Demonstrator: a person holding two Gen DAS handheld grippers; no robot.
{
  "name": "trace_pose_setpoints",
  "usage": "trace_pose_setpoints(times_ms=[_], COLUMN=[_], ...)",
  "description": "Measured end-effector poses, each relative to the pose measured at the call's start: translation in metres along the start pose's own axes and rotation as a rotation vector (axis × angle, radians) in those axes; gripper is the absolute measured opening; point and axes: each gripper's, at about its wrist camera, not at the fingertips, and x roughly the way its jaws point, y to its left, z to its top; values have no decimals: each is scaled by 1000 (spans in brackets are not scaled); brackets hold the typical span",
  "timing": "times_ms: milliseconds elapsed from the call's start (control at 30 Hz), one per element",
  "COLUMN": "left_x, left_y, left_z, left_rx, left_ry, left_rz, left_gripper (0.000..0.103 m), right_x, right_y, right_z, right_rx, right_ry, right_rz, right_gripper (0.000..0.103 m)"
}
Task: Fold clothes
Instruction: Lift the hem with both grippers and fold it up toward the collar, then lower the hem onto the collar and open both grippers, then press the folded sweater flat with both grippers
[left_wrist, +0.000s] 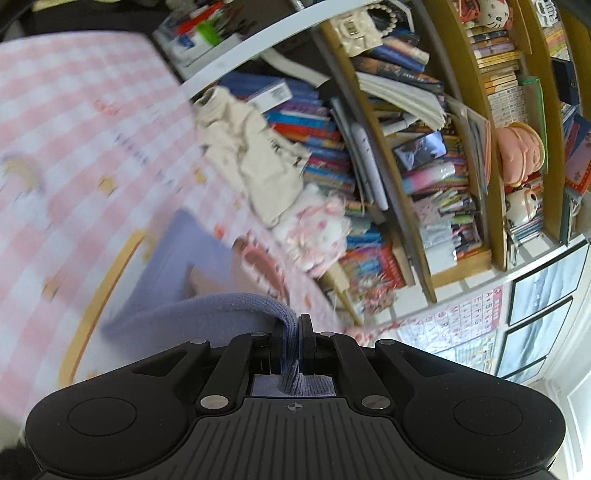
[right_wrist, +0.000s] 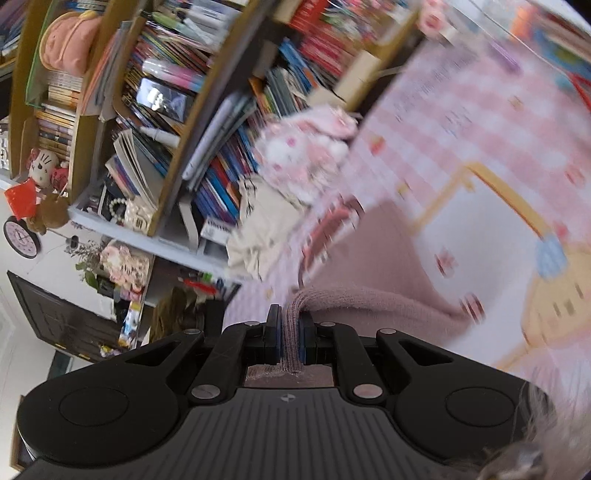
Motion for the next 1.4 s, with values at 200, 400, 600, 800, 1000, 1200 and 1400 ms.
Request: trace_pose_setpoints(times_ms=[200,400,600,800,1000,1200,1400], left_x=[40,83,113,134,123,130,166], left_y=[9,28,46,56,47,19,18], left_z=[32,52,60,63,67,53,44], left_rx=[-25,-51,-60,-13,156,531,679], left_ry=[10,65,125,169,151,172,195], left_rz=[0,51,132,212,331,402,492], left_gripper=[4,4,4,12,58,55,46], right_x=[47,89,121,140,137,164,202], right_y=[8,-8,-26,-38,-26,2,-3], right_z=[29,46,50,55,57,37,33], right_rx=[8,35,63,82,-98,-541,-693], right_ry=[-34,-31,-16,-20,-52,47,102], right_rz=[-26,-97,-176,-237,-350,-538,-622], right_gripper=[9,9,9,18,37,37,37])
